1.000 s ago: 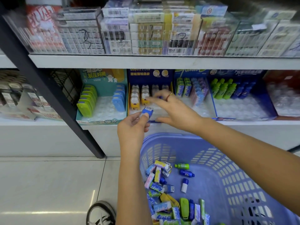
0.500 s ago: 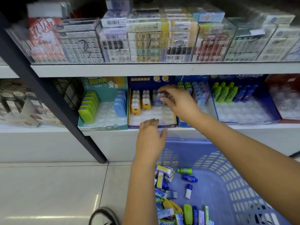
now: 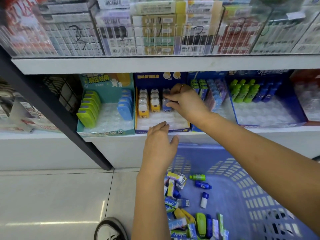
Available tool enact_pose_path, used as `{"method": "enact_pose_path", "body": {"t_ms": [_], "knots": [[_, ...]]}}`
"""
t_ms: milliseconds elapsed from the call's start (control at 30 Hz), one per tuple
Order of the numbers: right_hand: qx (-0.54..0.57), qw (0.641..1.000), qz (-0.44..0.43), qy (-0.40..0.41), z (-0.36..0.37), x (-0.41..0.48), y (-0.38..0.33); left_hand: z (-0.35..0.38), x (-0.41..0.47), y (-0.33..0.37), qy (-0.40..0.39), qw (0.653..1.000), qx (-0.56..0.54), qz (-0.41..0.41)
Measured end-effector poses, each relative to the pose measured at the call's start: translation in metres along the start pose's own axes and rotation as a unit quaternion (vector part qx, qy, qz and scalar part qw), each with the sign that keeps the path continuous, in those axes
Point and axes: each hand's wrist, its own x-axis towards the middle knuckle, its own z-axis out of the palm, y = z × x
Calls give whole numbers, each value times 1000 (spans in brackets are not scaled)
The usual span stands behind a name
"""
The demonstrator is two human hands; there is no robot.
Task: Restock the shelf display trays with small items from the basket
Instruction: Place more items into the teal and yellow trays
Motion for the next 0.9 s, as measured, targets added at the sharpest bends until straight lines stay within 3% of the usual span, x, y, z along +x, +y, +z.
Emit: {"method": "enact_pose_path", "body": {"t_ms": [133, 267, 367, 467, 567, 700, 800, 900], "knots": [[-146, 988, -47, 1, 3, 0, 0, -1, 1, 0, -2, 1000, -3, 1], [-241, 969, -42, -34, -5, 7, -7, -3, -1, 3, -12, 1000, -5, 7], [-198, 977, -13, -81, -9, -12, -13, -5, -13, 10, 71, 995, -62, 17], [-40, 999, 12, -17, -9, -66, -13, -2, -23, 16, 121, 987, -101, 23], [64, 997, 35, 13, 6, -125, -5, 15, -27, 11, 6, 999, -47, -23], [65, 968, 140, -195, 58, -181, 23, 62, -37, -10, -241, 960, 97, -104], [81, 919, 176, -343, 103, -212, 38, 104, -52, -30, -314, 930, 150, -120], [113, 888, 184, -406, 138, -232, 40, 136, -70, -50, -336, 918, 166, -131]]}}
